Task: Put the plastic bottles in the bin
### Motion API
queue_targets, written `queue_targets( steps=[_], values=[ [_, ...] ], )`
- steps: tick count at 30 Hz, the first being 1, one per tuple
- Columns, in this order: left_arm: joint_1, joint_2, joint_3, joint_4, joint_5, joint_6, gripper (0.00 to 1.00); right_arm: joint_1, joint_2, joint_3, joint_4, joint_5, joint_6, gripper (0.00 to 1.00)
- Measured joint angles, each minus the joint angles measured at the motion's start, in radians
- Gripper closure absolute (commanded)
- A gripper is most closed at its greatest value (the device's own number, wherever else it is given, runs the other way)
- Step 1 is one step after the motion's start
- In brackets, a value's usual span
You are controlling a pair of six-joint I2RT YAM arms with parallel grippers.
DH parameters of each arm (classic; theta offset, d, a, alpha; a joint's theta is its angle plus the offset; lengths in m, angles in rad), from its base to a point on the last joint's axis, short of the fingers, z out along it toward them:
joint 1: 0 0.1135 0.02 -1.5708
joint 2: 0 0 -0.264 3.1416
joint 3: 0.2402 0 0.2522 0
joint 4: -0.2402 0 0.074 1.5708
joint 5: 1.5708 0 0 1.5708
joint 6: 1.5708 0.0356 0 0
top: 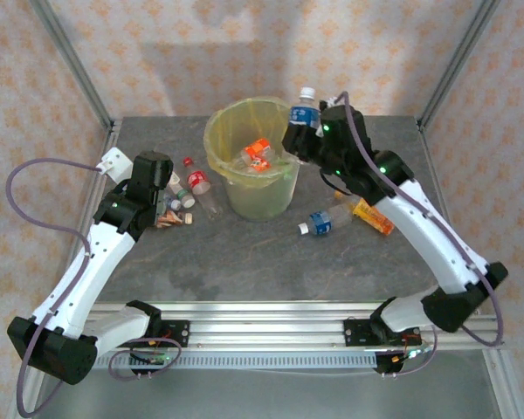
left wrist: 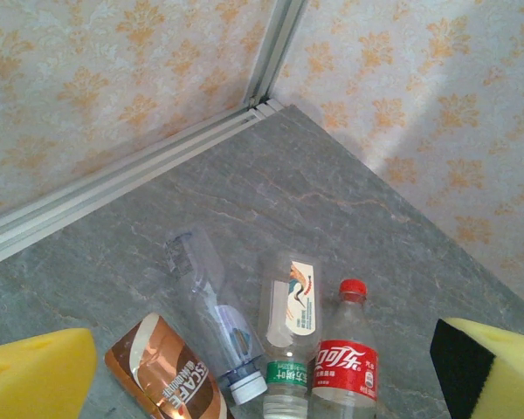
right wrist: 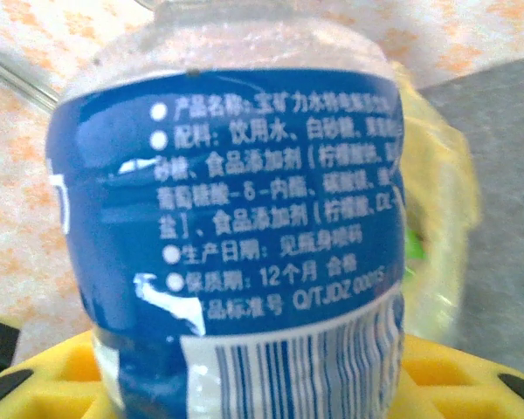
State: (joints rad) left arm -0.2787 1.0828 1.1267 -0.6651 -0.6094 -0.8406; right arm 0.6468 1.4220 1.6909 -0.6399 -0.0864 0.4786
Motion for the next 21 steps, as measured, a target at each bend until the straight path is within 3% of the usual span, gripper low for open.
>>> queue_targets(
  steps=[21],
  values=[
    [0.0,-0.013,0.0,-0.012,-0.012,0.0,0.0,0.013,0.526,0.4,0.056,-0.133,0.102,0.55]
  ],
)
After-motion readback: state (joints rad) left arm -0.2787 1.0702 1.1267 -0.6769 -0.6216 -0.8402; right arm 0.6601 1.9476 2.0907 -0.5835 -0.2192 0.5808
